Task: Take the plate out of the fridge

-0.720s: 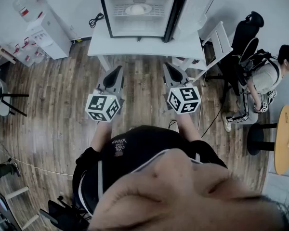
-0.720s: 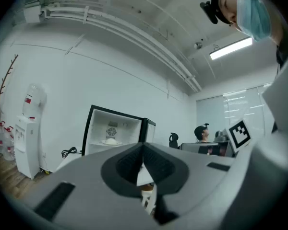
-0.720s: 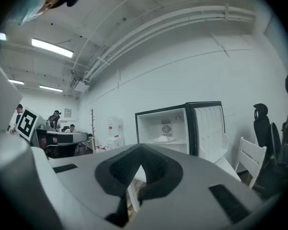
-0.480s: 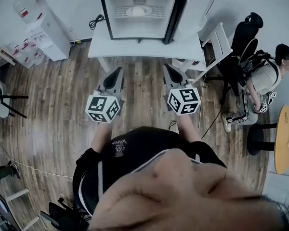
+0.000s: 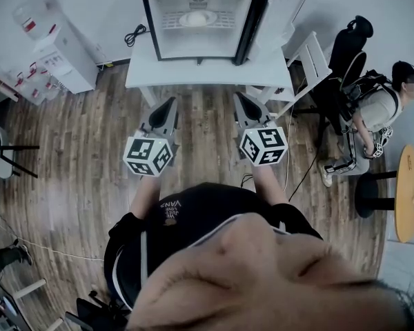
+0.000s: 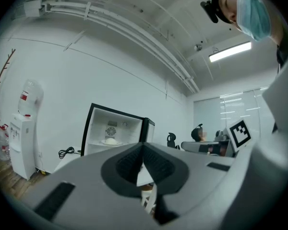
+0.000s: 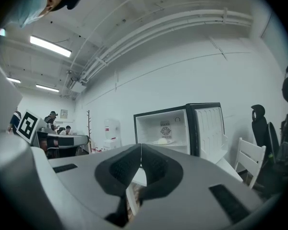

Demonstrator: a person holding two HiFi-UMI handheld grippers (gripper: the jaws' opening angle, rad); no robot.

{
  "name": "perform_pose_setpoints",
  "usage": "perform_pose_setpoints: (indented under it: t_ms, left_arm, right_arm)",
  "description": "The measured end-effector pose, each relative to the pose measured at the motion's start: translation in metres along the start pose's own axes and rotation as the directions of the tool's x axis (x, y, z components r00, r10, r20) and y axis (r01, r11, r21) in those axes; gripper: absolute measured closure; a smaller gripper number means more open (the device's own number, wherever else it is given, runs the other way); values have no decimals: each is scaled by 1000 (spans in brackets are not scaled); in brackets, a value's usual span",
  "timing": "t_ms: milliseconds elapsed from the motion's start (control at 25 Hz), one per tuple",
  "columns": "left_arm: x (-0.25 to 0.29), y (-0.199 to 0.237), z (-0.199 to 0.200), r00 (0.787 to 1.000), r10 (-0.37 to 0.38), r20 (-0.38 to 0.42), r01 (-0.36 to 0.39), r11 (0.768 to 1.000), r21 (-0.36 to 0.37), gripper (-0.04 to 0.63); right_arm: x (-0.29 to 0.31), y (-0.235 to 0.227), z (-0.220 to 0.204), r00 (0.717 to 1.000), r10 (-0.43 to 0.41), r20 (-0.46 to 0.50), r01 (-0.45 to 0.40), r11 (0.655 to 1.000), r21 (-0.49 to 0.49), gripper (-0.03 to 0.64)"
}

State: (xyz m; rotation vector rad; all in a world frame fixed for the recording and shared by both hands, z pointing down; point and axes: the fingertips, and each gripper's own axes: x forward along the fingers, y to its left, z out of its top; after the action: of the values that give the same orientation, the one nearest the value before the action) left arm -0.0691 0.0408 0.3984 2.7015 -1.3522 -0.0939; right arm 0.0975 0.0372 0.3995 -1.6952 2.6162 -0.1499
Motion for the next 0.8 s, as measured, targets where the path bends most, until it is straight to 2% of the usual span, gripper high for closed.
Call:
perform_pose_setpoints:
  t_ms: [480,800]
  left_arm:
    - [-2,29,-8,999,-41,-19,40,999,-17,578]
    - [15,39,-13,998,-48,-37,47,998,-33,578]
  right_arm:
    - [12,13,-13,999,-50,-6,51,998,35,604]
    - [26,0,-14,998,-65,-18,65,997,43,604]
